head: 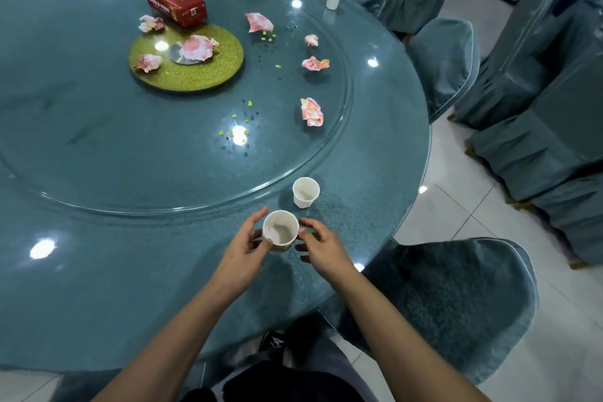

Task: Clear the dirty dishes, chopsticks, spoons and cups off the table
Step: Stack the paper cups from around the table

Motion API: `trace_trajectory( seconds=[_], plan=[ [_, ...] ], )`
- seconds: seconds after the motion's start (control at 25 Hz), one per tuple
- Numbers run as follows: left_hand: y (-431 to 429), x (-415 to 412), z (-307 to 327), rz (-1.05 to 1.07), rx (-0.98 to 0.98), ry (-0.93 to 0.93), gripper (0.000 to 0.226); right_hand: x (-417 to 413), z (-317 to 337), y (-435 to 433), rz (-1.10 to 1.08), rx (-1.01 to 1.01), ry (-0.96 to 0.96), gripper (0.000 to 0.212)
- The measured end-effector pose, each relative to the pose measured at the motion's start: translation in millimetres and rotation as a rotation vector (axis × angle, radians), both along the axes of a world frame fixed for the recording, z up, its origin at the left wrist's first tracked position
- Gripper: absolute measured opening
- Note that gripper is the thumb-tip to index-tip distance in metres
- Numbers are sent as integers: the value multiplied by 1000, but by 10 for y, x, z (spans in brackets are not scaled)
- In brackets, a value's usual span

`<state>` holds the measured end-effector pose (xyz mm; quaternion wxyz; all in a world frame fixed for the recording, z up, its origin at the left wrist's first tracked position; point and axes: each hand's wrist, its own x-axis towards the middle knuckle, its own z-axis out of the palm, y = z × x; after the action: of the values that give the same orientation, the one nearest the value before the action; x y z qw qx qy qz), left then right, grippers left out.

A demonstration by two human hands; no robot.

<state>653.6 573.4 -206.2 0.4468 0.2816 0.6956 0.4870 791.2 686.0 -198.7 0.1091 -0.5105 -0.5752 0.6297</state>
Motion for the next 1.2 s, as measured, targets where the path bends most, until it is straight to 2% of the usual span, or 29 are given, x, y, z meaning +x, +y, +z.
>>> trace_trajectory(
  seconds=[0.16, 0.32, 0.48, 0.72, 0.8, 0.96, 1.08, 1.2],
  plan=[
    [85, -67, -80, 39, -16, -3, 55, -98, -37, 128, 77, -27, -38, 26],
    [157, -40, -141, 107, -31, 28, 50, -198, 43, 245, 115, -179, 29, 23],
    [194, -63, -217, 163, -77, 28, 47, -266, 47, 324, 150, -243, 41, 24],
    [235, -140, -308, 218, -103, 37, 51, -311, -87, 510, 264, -208, -6, 31],
    [237, -153, -354, 242, -116, 23, 55, -321, -165, 596, 245, -112, -16, 29],
    [242, -155, -413, 281, -124, 15, 65, -330, -254, 865, 195, 303, -162, 31],
    [210, -129, -412, 280, -126, 14, 70, -360, -269, 1072, 248, 562, -324, 48],
    [186, -87, -391, 278, -121, 9, 68, -468, -323, 1210, 367, 639, -469, 71]
  ],
)
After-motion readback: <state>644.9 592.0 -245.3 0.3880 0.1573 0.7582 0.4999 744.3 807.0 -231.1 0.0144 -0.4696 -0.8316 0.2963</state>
